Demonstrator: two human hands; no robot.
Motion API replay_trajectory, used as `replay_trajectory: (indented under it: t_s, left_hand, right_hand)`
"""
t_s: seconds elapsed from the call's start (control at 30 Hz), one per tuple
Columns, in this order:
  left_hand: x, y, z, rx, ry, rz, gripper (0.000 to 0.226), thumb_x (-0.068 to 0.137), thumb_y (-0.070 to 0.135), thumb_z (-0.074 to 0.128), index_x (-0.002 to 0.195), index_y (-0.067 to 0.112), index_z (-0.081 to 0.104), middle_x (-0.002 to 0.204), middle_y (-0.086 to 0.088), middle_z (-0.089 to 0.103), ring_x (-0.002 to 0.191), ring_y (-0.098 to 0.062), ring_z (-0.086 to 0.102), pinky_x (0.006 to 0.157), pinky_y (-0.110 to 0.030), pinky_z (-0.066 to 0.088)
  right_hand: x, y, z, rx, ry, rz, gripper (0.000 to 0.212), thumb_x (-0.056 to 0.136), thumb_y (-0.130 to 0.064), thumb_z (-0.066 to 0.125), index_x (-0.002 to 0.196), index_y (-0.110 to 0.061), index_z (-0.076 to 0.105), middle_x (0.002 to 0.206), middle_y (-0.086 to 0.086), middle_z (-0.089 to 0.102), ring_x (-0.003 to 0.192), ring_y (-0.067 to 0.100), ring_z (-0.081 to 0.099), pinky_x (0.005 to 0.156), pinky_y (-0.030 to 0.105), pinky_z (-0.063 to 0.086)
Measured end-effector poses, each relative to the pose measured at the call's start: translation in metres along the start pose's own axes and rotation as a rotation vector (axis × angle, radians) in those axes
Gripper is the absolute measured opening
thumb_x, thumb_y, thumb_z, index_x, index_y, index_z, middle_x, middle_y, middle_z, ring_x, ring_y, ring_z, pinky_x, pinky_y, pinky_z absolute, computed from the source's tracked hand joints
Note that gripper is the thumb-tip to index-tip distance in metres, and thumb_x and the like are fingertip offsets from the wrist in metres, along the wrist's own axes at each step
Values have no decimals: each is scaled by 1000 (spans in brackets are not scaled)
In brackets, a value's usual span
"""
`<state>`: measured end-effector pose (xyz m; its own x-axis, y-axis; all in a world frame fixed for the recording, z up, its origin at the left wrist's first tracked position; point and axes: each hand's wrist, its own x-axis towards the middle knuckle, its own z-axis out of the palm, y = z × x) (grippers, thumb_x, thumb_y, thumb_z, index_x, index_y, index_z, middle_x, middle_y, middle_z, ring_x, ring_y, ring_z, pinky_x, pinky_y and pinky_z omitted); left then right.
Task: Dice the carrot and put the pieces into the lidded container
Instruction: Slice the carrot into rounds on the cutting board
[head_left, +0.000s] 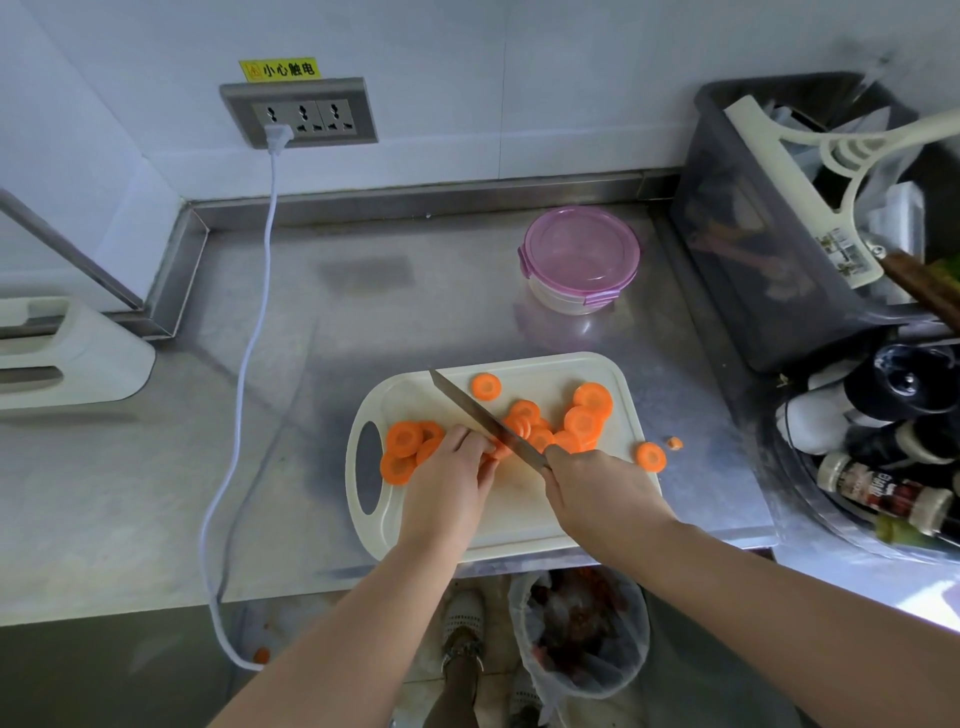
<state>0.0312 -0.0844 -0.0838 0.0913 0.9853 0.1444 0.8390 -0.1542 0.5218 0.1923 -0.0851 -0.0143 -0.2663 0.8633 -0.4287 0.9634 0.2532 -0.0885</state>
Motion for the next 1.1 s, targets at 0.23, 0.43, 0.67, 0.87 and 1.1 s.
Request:
replay_trajectory:
  t_s: [0.23, 0.43, 0.67, 0.87, 1.1]
  left_hand:
    - [1, 0, 1, -40, -24, -32, 8, 87, 20, 66, 87, 12, 65, 94, 0, 61, 74, -21, 62, 57, -30, 47]
    - [0, -2, 1, -37, -43, -46, 7, 89, 20, 63, 89, 13, 64, 94, 0, 60, 75, -21, 61, 57, -33, 44]
    - [-2, -4, 3, -80, 32, 11, 6, 82, 16, 71, 85, 13, 67, 86, 0, 62, 65, -21, 62, 47, -31, 47]
    - [-4, -8, 6, -51, 104, 80, 20, 88, 28, 58, 86, 11, 69, 87, 1, 64, 65, -17, 64, 46, -30, 52]
    - [-4, -8, 7, -33, 74, 81, 9, 78, 11, 75, 84, 11, 68, 88, 0, 64, 65, -20, 65, 42, -29, 50]
  right_hand:
    - [7, -2, 8, -29, -63, 18, 21, 98, -11, 38, 119, -11, 42, 66, -1, 33, 52, 18, 36, 43, 27, 25]
    - [18, -7, 19, -9, -132, 17, 27, 95, -6, 43, 122, -10, 41, 81, 2, 43, 70, 23, 50, 51, 30, 37]
    - [20, -2, 16, 101, -19, 39, 27, 104, -27, 29, 119, -13, 46, 105, 8, 58, 89, 27, 61, 63, 31, 40]
    - [7, -1, 1, 160, 70, 25, 22, 103, -30, 29, 104, -17, 46, 71, 0, 41, 67, 27, 48, 44, 28, 23]
    - [0, -1, 1, 86, 27, 3, 21, 103, -28, 27, 104, -17, 45, 65, -3, 36, 65, 25, 49, 43, 28, 25]
